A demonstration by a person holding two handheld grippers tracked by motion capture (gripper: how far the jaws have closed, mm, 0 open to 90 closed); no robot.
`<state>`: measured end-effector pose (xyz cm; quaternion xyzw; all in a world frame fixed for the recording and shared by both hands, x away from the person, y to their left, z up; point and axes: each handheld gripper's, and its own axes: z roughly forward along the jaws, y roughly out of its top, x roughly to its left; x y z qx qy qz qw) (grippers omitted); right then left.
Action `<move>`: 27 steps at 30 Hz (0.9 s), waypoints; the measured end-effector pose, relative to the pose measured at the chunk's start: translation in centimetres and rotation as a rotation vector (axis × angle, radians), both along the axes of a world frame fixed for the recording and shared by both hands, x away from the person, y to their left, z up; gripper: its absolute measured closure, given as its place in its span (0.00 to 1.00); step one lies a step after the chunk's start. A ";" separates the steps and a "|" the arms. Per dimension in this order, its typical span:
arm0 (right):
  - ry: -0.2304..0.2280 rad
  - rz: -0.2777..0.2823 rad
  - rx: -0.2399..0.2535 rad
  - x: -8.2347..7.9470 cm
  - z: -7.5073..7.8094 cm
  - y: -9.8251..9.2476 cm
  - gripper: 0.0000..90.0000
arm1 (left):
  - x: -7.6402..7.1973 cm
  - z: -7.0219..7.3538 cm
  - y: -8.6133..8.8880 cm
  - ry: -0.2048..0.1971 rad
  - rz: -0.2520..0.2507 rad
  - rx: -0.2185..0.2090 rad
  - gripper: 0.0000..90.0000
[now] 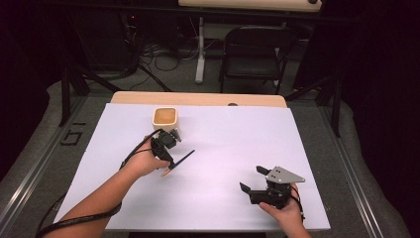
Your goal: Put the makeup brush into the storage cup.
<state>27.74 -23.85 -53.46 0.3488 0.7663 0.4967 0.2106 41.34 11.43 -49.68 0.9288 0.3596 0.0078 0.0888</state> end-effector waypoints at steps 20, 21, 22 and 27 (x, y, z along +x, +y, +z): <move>0.000 0.005 0.002 0.0 0.0 0.0 0.17 | 0.3 -0.9 -0.5 0.045 -0.006 0.024 0.78; 0.000 0.005 0.002 0.0 0.0 0.0 0.17 | 0.3 -1.0 -0.6 0.045 -0.009 0.030 0.78; 0.000 0.005 0.002 0.0 0.0 0.0 0.17 | 0.3 -1.1 -0.6 0.048 -0.008 0.031 0.79; 0.001 0.006 0.002 0.0 0.0 0.0 0.17 | 0.2 -1.5 -0.8 0.059 -0.014 0.036 0.81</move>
